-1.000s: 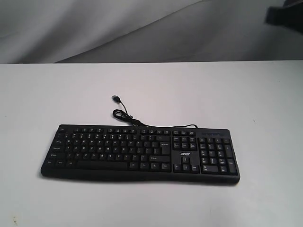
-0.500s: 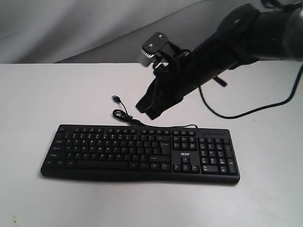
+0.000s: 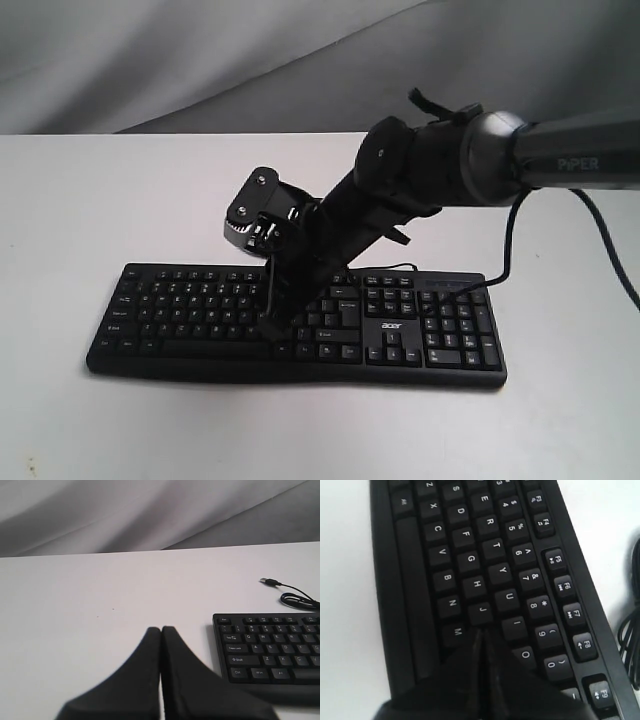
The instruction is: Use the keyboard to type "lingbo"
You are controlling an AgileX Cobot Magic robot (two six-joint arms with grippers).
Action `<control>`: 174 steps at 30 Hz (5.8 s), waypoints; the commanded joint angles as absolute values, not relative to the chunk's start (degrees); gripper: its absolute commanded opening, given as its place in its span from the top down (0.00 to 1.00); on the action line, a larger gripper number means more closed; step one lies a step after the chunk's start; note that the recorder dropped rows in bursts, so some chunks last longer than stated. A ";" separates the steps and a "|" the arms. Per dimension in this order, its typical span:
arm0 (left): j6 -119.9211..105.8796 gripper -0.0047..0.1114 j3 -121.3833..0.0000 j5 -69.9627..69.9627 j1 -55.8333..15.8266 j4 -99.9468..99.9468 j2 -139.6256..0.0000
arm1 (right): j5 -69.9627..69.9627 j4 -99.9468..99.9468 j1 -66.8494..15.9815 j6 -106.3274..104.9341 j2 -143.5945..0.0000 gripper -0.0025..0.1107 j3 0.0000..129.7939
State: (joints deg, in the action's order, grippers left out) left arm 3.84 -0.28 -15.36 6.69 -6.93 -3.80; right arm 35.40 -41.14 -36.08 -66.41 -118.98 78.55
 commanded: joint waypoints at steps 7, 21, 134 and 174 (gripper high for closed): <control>3.96 0.96 0.00 -15.02 6.65 -6.71 -4.04 | 31.60 -40.37 -35.87 -66.11 -118.94 0.98 74.43; 3.96 0.96 0.00 -15.02 6.65 -6.71 -4.04 | 27.87 -42.17 -35.87 -67.62 -119.77 0.98 74.38; 3.96 0.96 0.00 -15.02 6.65 -6.71 -4.04 | 30.37 -43.04 -41.80 -65.15 -123.54 0.98 80.71; 3.96 0.96 0.00 -15.02 6.65 -6.71 -4.04 | 32.40 -42.03 -41.78 -63.77 -129.38 0.98 90.81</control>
State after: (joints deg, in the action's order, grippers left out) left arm 3.84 -0.28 -15.36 6.69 -6.93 -3.80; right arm 32.21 -41.69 -41.64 -63.90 -129.53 90.35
